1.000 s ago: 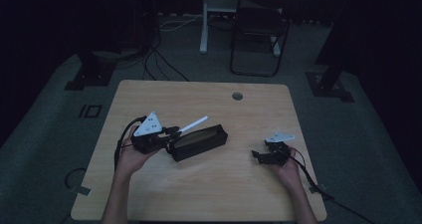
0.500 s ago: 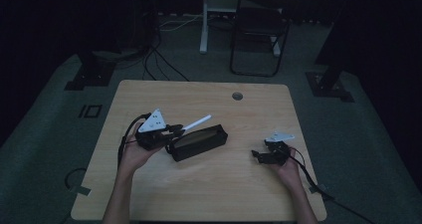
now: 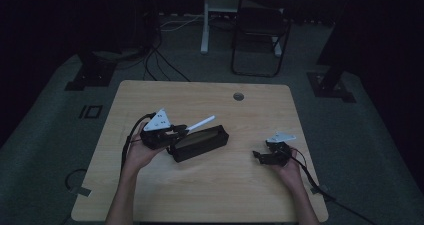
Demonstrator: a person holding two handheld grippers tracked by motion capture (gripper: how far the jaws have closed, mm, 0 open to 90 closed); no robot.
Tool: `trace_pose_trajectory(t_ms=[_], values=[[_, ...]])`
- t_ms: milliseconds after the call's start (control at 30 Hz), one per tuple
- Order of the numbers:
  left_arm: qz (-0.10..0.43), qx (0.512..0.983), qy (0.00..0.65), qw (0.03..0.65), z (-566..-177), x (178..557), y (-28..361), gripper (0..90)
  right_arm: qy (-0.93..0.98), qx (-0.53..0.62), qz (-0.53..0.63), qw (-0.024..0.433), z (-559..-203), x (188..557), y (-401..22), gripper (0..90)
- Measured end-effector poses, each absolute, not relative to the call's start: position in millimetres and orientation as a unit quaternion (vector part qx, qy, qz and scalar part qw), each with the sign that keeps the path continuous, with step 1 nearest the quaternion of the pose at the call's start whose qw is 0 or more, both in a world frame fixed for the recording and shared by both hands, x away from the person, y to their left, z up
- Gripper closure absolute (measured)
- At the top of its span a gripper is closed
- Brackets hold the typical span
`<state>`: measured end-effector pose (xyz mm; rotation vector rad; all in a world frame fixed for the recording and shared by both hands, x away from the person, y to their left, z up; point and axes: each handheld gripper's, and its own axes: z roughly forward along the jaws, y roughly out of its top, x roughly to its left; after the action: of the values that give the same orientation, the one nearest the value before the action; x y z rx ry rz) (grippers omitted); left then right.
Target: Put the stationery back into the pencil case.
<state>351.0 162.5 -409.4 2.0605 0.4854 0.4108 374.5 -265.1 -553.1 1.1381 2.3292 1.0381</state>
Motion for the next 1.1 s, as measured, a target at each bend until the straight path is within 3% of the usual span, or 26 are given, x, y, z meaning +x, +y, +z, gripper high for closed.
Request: trace_pose_trajectory(t_ms=[1100], values=[[0.149,0.858,0.202,0.448,-428,365,146,79.0,0.821,0.402,0.367,0.174,-553,374,-265,22.9]])
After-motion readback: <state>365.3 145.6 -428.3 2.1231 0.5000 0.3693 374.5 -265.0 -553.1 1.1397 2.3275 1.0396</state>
